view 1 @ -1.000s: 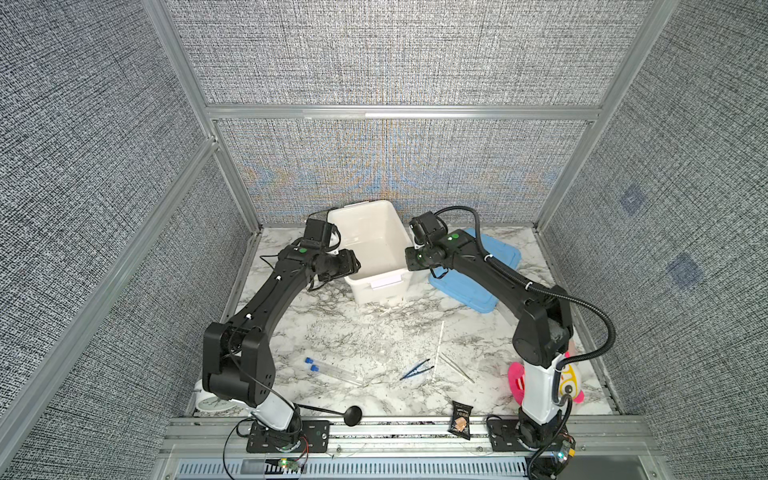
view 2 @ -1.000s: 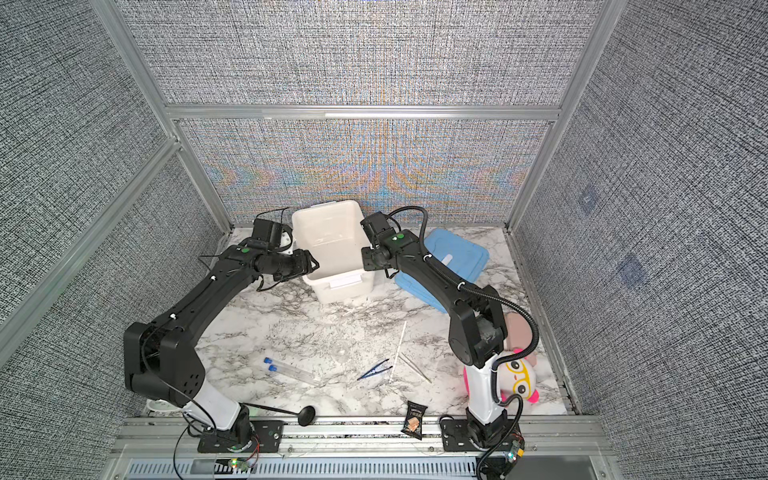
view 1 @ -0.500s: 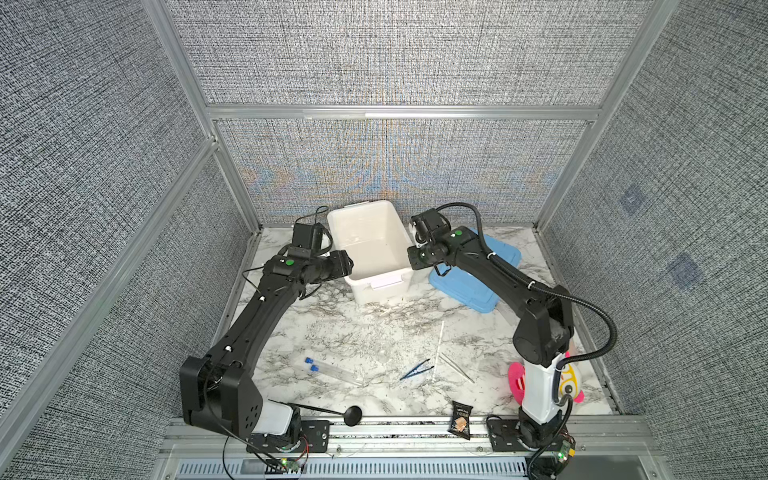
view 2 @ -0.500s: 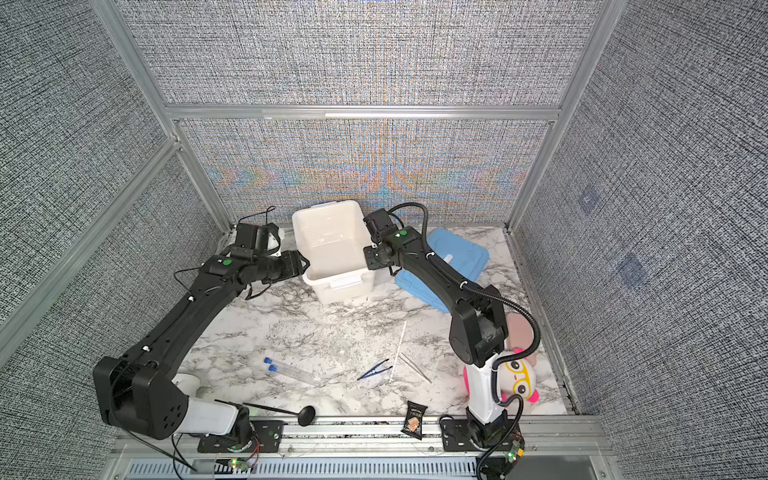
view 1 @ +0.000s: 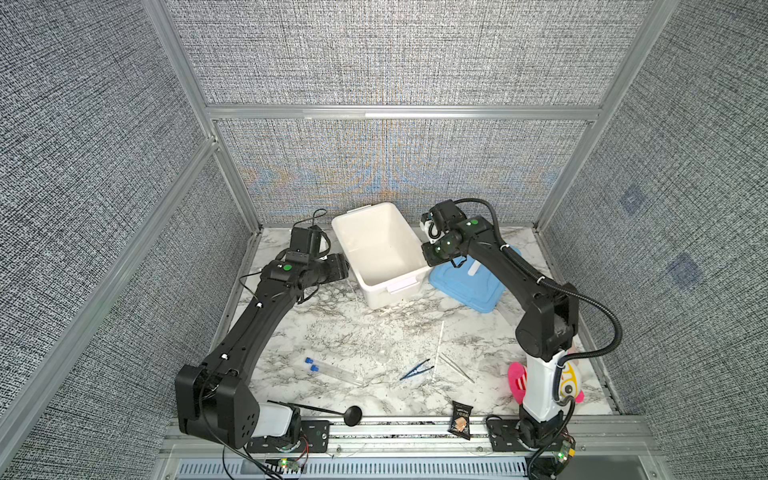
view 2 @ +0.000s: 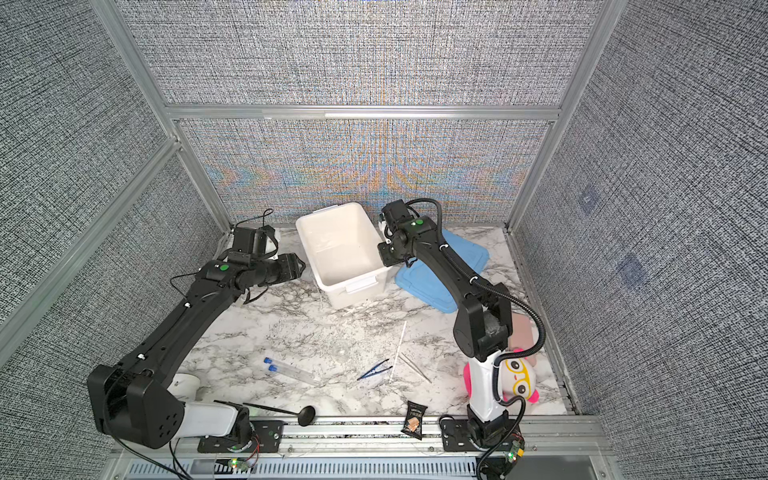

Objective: Organize the chemistry lab equipment
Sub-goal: 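Grasp the white bin's rim with the left and right grippers, then slide the held white bin toward the blue lid with both grippers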

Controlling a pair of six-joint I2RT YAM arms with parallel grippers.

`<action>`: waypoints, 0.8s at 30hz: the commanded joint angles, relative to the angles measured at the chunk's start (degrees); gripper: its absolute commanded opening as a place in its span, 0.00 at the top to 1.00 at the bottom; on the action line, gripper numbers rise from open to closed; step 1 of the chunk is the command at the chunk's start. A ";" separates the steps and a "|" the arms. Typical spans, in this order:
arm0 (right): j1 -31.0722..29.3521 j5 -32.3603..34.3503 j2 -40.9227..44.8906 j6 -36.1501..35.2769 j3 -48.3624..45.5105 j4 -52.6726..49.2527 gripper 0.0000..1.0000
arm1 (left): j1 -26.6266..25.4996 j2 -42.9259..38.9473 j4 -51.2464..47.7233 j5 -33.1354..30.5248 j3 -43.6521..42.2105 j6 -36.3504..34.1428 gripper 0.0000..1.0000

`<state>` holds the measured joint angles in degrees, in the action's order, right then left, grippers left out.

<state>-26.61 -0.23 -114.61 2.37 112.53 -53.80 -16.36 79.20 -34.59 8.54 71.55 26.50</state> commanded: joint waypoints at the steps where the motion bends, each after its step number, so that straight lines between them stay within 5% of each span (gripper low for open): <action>1: 1.00 -0.47 0.43 -5.39 0.61 -4.73 0.84 | 0.01 0.06 0.39 -1.34 -0.05 -0.79 0.30; 16: 2.42 -7.94 1.89 -23.58 -0.96 -6.25 0.83 | 0.01 -0.96 5.40 -0.24 -2.56 2.99 0.30; 24: 2.92 -5.80 0.55 -25.23 0.08 -4.95 0.78 | 0.01 -2.41 8.10 1.32 -4.11 6.89 0.30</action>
<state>-23.79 -5.82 -113.25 -21.04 112.01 -57.78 -16.36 77.41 -29.43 8.14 68.25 30.48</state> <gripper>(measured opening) 0.199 0.702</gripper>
